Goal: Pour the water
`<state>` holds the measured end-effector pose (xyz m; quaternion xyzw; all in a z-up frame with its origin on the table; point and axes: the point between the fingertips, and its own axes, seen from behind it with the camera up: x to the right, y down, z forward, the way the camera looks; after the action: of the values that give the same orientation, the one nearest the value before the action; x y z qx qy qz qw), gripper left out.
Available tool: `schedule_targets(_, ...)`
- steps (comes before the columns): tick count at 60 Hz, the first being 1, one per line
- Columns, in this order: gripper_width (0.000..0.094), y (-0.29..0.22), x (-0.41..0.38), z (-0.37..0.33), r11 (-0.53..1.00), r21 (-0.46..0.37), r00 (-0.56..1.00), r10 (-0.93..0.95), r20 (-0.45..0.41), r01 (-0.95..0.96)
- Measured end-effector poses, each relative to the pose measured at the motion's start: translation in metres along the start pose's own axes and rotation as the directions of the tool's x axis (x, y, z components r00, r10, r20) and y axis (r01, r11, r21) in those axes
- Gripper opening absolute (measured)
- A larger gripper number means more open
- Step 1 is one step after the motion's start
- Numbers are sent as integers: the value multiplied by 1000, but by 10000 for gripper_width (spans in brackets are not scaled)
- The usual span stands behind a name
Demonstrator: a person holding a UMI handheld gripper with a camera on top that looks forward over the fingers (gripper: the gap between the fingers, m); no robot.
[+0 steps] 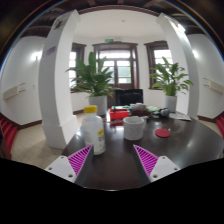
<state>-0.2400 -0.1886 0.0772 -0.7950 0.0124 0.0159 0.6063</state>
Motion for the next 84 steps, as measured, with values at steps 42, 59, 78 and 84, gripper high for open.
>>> schedule_targets(42, 748, -25, -86, 144, 1000, 14, 987, 11, 161, -14)
schedule_targets(59, 483, -24, -78, 149, 999, 33, 993, -17, 117, 13)
schedule_targets(78, 446, -25, -77, 147, 999, 33, 993, 25, 117, -29)
schedule_targets(84, 447, -34, -73, 155, 985, 13, 979, 167, 119, -170)
